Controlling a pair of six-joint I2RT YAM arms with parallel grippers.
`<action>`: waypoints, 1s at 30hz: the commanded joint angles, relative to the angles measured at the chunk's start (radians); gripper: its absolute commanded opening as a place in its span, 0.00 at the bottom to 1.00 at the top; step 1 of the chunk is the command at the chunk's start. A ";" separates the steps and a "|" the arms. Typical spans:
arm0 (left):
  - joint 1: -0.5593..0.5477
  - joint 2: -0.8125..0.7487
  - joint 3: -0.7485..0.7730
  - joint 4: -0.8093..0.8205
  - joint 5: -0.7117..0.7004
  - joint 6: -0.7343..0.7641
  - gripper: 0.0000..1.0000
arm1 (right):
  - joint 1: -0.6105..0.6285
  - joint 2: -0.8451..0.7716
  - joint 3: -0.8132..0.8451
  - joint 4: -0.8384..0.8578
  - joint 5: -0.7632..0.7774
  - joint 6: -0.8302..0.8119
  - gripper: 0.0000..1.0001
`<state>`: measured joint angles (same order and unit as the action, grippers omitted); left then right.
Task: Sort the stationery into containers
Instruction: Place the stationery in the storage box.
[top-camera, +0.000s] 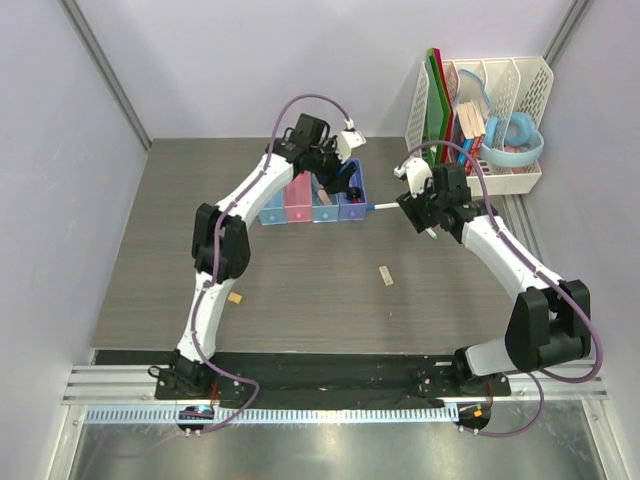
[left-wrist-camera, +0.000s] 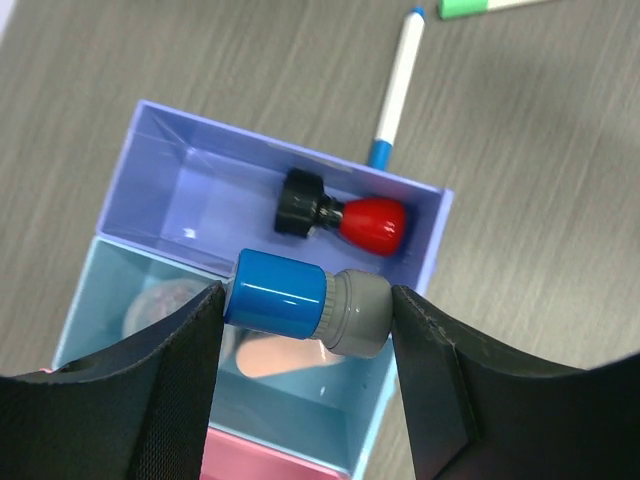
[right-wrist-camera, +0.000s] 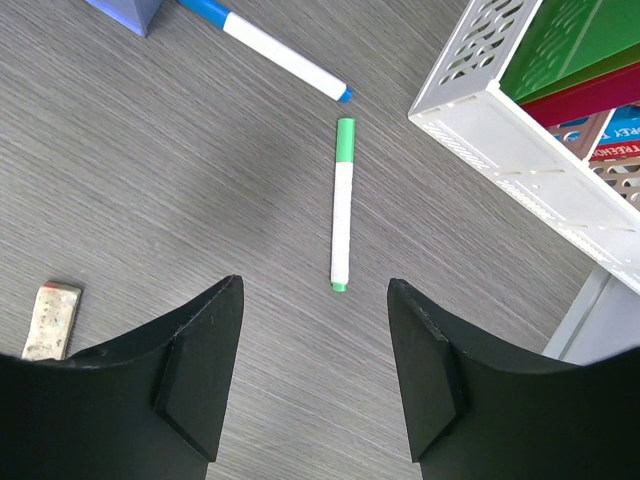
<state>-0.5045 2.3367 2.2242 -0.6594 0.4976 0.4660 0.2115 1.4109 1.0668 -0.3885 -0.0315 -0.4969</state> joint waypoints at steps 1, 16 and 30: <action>-0.003 0.022 0.051 0.099 -0.013 -0.018 0.64 | -0.004 -0.047 0.001 0.037 0.015 0.009 0.64; -0.039 0.122 0.071 0.147 -0.073 -0.004 0.70 | -0.008 -0.081 -0.013 0.039 -0.004 0.017 0.64; -0.049 0.118 0.042 0.179 -0.109 -0.024 0.85 | -0.009 -0.092 -0.027 0.043 -0.013 0.021 0.64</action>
<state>-0.5495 2.4702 2.2532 -0.5392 0.4080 0.4541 0.2073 1.3540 1.0431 -0.3874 -0.0322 -0.4896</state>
